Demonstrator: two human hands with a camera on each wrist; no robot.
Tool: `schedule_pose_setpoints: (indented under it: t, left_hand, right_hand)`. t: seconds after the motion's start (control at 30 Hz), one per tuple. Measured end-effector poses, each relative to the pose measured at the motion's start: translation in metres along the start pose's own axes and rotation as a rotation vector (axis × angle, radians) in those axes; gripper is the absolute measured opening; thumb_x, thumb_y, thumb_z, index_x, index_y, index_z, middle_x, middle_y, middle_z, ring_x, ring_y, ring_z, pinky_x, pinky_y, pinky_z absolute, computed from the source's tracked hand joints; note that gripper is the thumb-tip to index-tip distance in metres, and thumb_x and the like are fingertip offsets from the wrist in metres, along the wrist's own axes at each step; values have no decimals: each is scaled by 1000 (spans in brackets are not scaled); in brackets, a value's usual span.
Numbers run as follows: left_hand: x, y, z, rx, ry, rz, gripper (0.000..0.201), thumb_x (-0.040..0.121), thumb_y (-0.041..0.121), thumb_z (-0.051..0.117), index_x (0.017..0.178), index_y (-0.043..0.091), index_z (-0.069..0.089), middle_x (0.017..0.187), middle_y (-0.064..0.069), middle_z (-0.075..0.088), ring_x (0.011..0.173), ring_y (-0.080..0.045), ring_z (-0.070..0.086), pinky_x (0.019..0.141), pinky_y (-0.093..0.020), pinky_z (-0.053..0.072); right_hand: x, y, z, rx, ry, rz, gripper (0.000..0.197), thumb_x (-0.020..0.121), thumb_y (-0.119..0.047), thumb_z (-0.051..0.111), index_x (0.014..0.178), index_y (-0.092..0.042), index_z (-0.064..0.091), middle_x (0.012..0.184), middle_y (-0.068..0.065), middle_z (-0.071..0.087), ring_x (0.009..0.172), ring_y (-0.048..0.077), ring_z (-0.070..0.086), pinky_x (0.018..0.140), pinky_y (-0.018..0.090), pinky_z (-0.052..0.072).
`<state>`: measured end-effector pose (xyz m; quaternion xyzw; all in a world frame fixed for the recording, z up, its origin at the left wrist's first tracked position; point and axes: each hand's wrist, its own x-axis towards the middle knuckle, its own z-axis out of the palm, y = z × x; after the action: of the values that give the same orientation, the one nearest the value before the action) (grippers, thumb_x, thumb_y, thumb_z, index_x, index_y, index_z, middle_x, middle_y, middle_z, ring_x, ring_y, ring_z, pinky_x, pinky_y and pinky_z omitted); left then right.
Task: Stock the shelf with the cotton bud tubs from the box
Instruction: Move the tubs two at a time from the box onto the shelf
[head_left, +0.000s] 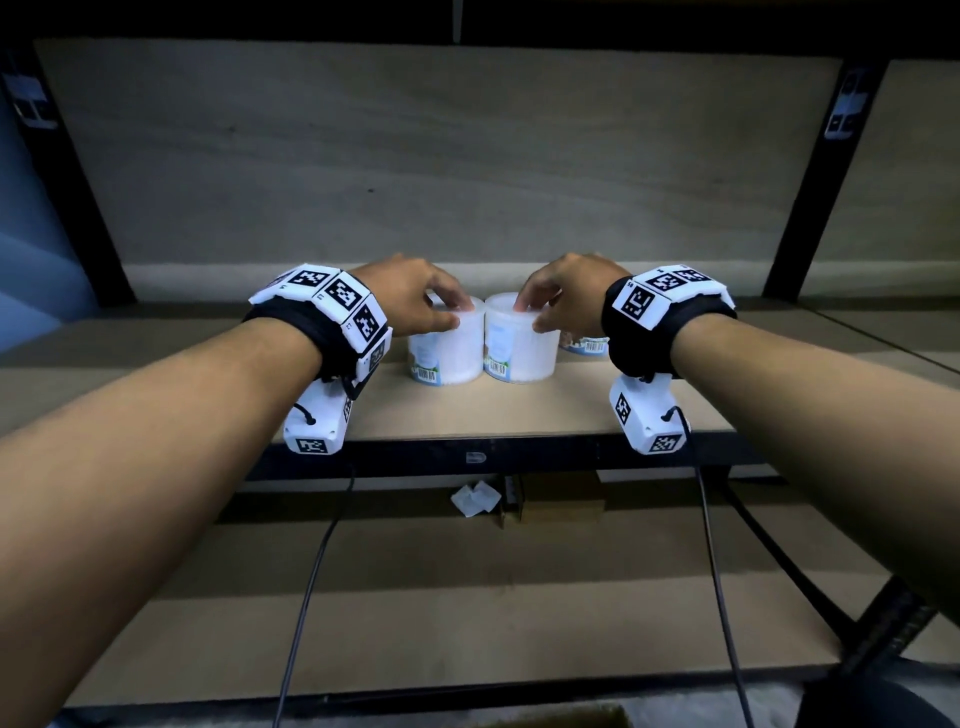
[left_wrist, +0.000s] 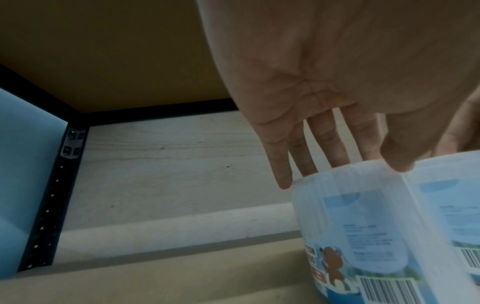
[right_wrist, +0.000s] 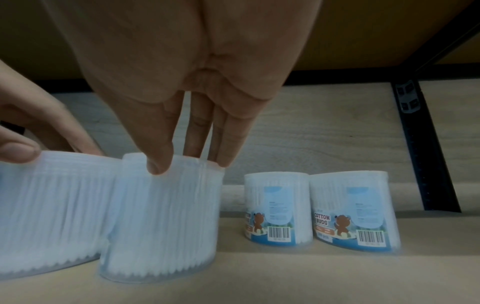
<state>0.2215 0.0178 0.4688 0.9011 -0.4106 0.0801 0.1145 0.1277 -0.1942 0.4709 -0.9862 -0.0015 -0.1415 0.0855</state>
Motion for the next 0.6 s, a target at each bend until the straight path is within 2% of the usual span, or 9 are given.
schedule_pose_setpoints:
  t: [0.13, 0.27, 0.33, 0.5, 0.6]
  left_hand:
    - [11, -4, 1, 15, 16, -10, 30, 89, 31, 66, 119, 33, 69, 118, 15, 69, 95, -8, 65, 90, -19, 43]
    - [23, -9, 4, 10, 18, -8, 30, 89, 30, 66, 119, 32, 68, 119, 12, 69, 96, -9, 65, 94, -23, 46]
    - [28, -11, 5, 8, 14, -12, 30, 89, 31, 66, 119, 33, 68, 120, 12, 68, 96, -10, 64, 94, -22, 45]
    - [39, -16, 9, -1, 35, -56, 30, 88, 34, 65, 117, 38, 68, 119, 17, 67, 99, -8, 64, 98, -25, 46]
    - [44, -17, 11, -9, 57, -78, 30, 87, 33, 65, 116, 39, 68, 118, 19, 66, 98, -7, 63, 97, -25, 46]
  right_hand:
    - [12, 6, 3, 3, 2, 2, 30, 82, -13, 72, 110, -25, 74, 112, -4, 70, 102, 15, 64, 78, 19, 43]
    - [27, 13, 7, -5, 14, 8, 30, 80, -19, 76, 107, -30, 74, 109, -7, 71, 104, 13, 62, 91, 22, 47]
    - [32, 15, 7, -18, 8, 8, 30, 81, -20, 75, 109, -30, 73, 111, -8, 70, 106, 13, 62, 93, 23, 47]
    - [44, 20, 9, -18, 0, 31, 30, 82, -21, 74, 111, -29, 73, 115, -7, 68, 105, 11, 62, 86, 17, 42]
    - [50, 23, 10, 11, -22, 65, 29, 83, -22, 74, 110, -32, 71, 116, -8, 67, 106, 10, 61, 87, 18, 42]
